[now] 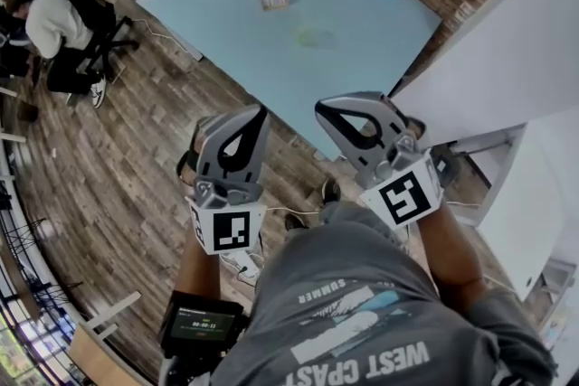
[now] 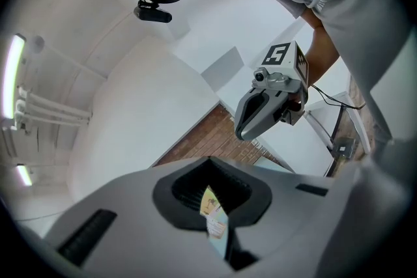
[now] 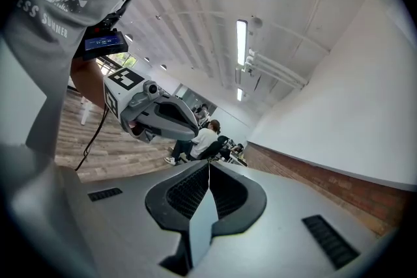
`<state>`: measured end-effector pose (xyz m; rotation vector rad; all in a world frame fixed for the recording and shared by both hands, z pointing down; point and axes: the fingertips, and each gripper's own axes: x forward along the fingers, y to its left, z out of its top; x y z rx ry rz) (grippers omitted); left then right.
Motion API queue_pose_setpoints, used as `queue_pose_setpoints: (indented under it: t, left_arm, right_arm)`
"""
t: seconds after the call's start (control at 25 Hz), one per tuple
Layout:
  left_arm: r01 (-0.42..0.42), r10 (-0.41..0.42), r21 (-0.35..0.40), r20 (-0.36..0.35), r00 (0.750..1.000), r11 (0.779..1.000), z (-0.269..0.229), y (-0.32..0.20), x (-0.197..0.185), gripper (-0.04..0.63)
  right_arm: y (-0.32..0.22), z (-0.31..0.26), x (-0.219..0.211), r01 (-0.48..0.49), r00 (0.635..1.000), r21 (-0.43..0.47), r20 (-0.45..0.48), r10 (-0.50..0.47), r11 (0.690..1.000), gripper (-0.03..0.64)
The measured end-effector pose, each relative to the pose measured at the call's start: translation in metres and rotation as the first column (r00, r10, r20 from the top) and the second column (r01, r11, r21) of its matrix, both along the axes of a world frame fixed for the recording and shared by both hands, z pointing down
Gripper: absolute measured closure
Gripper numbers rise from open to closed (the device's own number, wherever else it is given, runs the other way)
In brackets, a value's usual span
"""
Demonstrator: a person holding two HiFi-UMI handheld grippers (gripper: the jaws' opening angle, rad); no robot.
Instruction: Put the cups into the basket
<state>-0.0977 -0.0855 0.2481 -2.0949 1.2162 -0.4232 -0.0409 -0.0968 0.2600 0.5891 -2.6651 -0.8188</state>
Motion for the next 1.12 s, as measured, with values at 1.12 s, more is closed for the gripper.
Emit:
queue_pose_setpoints:
  t: [1.12]
  left_arm:
    - [0.049, -0.050, 0.025, 0.043, 0.998, 0.998, -0.013, -0.118, 0.054, 0.595]
  right_arm:
    - [-0.119, -0.016, 0.053, 0.048, 0.998, 0.034, 0.036, -0.049, 0.998, 0.603]
